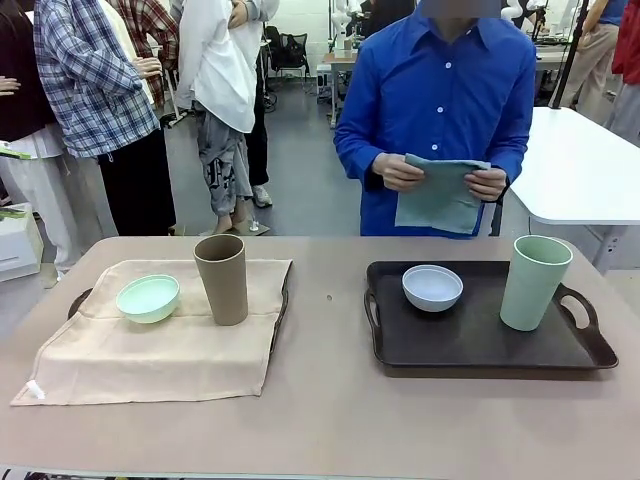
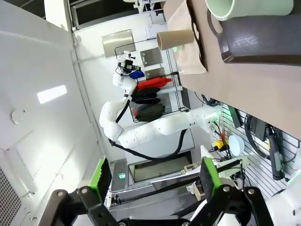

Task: Set up a tray with a mat and arrange the tableware.
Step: Pick up the Picnic Bowl and Reusable plastic cup from the Handle tray in front of the human's position and hold them in the air.

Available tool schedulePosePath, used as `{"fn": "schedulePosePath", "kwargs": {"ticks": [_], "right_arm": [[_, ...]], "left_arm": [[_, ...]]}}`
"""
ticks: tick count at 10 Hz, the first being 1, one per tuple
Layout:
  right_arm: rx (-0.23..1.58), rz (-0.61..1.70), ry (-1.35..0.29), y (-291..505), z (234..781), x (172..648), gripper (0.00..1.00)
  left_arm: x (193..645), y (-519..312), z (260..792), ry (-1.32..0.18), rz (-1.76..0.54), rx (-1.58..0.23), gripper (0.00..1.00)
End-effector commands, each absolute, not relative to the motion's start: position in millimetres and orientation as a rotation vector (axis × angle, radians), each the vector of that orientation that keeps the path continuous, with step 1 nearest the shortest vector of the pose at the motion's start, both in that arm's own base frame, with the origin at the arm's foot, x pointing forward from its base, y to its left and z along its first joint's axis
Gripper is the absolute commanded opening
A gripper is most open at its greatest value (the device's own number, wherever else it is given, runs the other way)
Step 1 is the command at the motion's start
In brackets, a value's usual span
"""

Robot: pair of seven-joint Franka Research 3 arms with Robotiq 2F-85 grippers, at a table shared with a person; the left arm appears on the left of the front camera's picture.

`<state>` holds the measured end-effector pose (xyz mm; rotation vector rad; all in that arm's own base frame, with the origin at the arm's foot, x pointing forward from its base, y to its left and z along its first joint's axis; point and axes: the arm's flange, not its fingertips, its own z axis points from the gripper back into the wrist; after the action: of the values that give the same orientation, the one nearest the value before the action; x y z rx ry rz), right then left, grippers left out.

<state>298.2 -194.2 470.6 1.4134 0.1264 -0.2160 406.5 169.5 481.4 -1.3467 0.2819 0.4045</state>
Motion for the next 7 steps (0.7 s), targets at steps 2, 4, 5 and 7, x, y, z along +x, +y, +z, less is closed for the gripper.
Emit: {"fn": "schedulePosePath", "kwargs": {"ticks": [2, 4, 5, 7], "right_arm": [[1.454, -0.207, 0.100, -197, 447, 298, 1.00], [1.460, -0.208, 0.088, -196, 442, 298, 1.00], [1.441, -0.217, 0.125, -197, 448, 300, 1.00], [1.441, -0.217, 0.125, -197, 448, 300, 1.00]], "left_arm": [[413, 165, 474, 0.273, 0.488, -1.400, 0.86], [410, 165, 477, 0.298, 0.463, -1.411, 0.86], [409, 165, 482, 0.268, 0.369, -1.434, 0.86], [412, 169, 470, 0.295, 0.453, -1.383, 0.86]]}}
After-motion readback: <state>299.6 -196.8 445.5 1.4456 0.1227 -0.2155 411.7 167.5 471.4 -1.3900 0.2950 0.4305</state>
